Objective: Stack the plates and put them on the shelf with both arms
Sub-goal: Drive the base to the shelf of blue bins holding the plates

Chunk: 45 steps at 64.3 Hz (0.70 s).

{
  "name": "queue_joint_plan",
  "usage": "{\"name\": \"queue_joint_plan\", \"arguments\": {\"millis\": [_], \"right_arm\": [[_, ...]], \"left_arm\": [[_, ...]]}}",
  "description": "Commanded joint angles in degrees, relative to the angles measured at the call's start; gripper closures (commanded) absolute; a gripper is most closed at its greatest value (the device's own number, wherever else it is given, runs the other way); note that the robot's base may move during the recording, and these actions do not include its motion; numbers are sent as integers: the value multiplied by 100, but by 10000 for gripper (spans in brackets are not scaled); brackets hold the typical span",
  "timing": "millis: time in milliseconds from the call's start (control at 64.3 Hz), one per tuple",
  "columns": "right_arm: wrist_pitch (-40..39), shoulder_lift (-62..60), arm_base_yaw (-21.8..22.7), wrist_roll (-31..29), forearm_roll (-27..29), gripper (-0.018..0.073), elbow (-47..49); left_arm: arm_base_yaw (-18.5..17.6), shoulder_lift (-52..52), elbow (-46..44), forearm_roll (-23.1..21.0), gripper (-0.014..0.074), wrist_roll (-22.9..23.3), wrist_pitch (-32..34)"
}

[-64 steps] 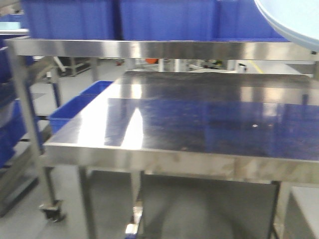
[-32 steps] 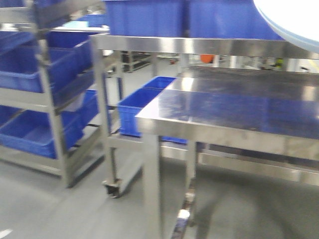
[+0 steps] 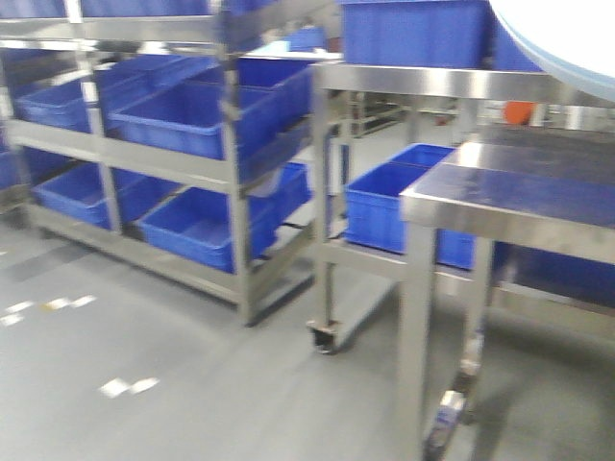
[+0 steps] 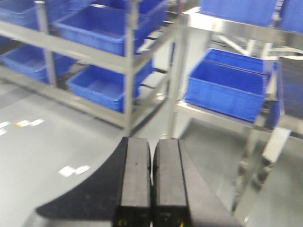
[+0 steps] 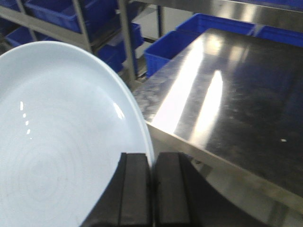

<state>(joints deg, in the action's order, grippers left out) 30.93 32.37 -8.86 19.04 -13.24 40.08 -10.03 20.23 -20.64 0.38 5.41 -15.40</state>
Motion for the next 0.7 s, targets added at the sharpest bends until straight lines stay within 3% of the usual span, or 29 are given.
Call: {"name": "queue_joint_plan", "arguments": {"millis": [0,685], "right_arm": [[-591,18,24,-3,-59,510,174],[-591,18,24,-3,-59,510,174]], "left_arm": [[5,27,-180,-1,513,13,475],[5,27,-180,-1,512,13,475]]}}
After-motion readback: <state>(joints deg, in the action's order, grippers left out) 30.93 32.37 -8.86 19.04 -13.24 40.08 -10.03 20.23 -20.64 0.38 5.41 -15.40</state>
